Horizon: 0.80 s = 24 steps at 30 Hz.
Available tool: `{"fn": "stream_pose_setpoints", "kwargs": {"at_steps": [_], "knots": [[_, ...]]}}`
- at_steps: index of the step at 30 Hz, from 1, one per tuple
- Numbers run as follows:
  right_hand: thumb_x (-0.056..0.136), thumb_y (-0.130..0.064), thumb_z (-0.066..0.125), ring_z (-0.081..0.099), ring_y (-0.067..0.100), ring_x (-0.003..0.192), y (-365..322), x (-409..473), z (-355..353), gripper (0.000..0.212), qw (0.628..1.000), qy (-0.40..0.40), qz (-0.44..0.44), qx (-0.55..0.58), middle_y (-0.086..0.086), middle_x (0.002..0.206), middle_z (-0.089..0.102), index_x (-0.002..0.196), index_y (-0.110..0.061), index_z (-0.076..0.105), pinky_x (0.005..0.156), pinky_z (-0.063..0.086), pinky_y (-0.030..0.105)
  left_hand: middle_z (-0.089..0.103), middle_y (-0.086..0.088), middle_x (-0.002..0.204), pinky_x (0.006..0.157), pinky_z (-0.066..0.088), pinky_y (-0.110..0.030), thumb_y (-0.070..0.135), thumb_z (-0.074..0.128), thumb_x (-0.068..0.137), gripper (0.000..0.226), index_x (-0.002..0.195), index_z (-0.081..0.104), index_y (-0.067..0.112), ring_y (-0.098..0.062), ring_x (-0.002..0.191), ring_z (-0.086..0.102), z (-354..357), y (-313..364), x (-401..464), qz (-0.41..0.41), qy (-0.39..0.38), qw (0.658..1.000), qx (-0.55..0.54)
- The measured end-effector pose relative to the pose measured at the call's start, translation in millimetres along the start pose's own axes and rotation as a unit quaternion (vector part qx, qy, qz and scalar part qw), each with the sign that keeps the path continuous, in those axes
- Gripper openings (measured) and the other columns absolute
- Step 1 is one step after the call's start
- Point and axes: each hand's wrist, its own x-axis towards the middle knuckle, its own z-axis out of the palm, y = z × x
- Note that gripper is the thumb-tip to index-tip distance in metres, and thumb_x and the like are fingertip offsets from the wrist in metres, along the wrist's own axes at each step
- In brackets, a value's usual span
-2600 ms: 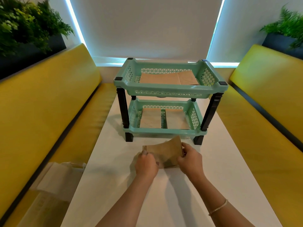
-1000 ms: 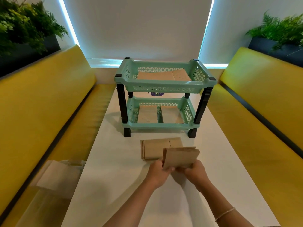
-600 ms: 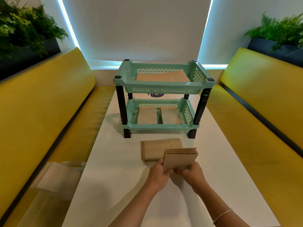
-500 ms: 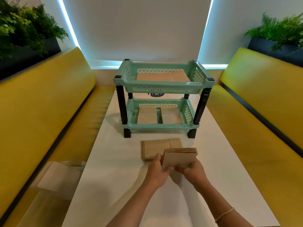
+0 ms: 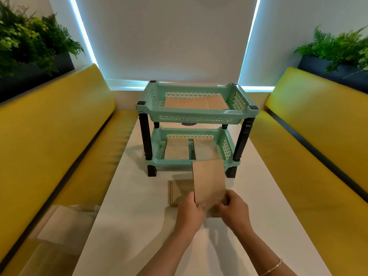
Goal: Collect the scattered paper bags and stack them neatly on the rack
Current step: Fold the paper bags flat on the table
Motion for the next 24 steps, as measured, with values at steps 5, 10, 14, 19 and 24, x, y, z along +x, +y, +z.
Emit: {"fn": "stream_pose_setpoints", "kwargs": {"at_steps": [5, 10, 14, 19, 24], "knots": [[0.083, 0.001, 0.051, 0.052, 0.013, 0.071, -36.1, 31.6, -12.1, 0.026, 1.000, 0.017, -0.024, 0.002, 0.006, 0.094, 0.063, 0.105, -0.009, 0.062, 0.054, 0.038, 0.008, 0.064, -0.001, 0.112, 0.072, 0.040, -0.014, 0.016, 0.055, 0.093, 0.025, 0.118, 0.058, 0.014, -0.014, 0.100, 0.060, -15.3, 35.6, 35.6, 0.012, 0.081, 0.996, 0.035], [0.079, 0.010, 0.056, 0.053, 0.018, 0.083, -78.5, 77.6, -28.1, 0.054, 0.999, 0.003, -0.040, 0.029, 0.011, 0.099, 0.062, 0.130, -0.002, 0.045, 0.070, 0.042, 0.020, 0.063, -0.007, 0.108, 0.069, 0.041, -0.016, 0.011, 0.057, 0.091, 0.022, 0.113, 0.058, 0.010, -0.017, 0.096, 0.059, -28.3, 68.3, 93.4, 0.016, 0.084, 0.995, 0.047], [0.085, 0.000, 0.053, 0.060, 0.023, 0.088, -94.0, 119.9, -28.2, 0.061, 0.999, 0.011, -0.020, 0.045, 0.010, 0.101, 0.064, 0.141, -0.012, 0.032, 0.071, 0.047, 0.028, 0.062, -0.010, 0.106, 0.067, 0.051, -0.018, 0.009, 0.053, 0.093, 0.024, 0.117, 0.052, 0.010, -0.018, 0.086, 0.061, -27.7, 86.5, 137.0, -0.014, 0.061, 0.997, 0.055], [0.086, -0.002, 0.052, 0.060, 0.027, 0.086, -85.1, 152.8, -19.1, 0.056, 0.999, 0.023, -0.030, 0.011, 0.015, 0.100, 0.064, 0.139, -0.007, 0.033, 0.073, 0.047, 0.031, 0.061, -0.010, 0.114, 0.080, 0.048, -0.025, 0.011, 0.055, 0.092, 0.030, 0.121, 0.050, 0.009, -0.021, 0.102, 0.058, -13.5, 92.8, 158.6, -0.010, 0.059, 0.995, 0.074], [0.086, -0.004, 0.055, 0.053, 0.023, 0.083, -76.4, 165.2, -12.3, 0.047, 0.999, 0.021, -0.023, -0.012, 0.015, 0.106, 0.061, 0.130, -0.005, 0.037, 0.066, 0.037, 0.023, 0.060, -0.007, 0.115, 0.069, 0.034, -0.018, 0.016, 0.053, 0.094, 0.027, 0.120, 0.051, 0.009, -0.015, 0.095, 0.052, -4.3, 90.1, 165.9, -0.011, 0.044, 0.992, 0.114]]}}
